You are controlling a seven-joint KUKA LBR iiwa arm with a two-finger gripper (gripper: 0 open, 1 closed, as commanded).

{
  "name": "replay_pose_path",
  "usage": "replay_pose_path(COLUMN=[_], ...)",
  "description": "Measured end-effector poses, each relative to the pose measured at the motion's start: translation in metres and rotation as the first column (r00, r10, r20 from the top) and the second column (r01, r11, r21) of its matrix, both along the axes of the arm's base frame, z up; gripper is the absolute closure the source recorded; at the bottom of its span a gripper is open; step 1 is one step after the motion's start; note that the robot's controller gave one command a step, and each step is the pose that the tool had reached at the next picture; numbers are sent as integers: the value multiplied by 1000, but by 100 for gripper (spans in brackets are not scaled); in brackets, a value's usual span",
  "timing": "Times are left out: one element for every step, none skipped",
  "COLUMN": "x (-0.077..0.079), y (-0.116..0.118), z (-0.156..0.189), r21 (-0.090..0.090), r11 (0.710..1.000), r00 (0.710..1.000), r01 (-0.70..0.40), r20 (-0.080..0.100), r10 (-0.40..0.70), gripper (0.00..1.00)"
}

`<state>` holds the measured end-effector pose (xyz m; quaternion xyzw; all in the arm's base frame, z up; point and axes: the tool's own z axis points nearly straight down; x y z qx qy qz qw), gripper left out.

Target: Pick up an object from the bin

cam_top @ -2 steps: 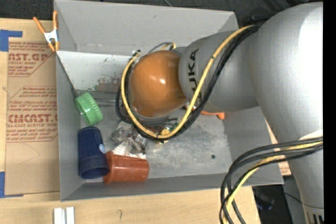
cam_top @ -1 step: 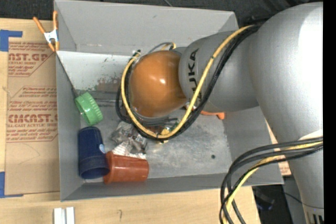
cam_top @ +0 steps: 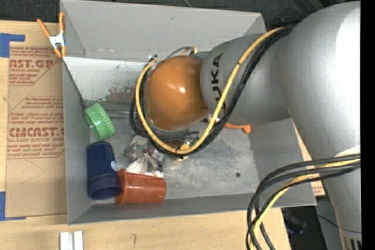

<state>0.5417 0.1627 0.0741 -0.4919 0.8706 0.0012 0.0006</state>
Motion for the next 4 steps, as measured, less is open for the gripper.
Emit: replay_pose_path(x=[0, -1, -1, -1], y=[0, 0, 0, 1], z=[9, 19, 40, 58], r21=[0, -2, -2, -1], r11=[1000, 1000, 1000, 1000], r00=[1000, 1000, 1000, 1000], r01=[1, 1, 1, 1], r20=[1, -5, -5, 0], r10=[-1, -1, -1, -1], gripper=[100, 100, 100, 100])
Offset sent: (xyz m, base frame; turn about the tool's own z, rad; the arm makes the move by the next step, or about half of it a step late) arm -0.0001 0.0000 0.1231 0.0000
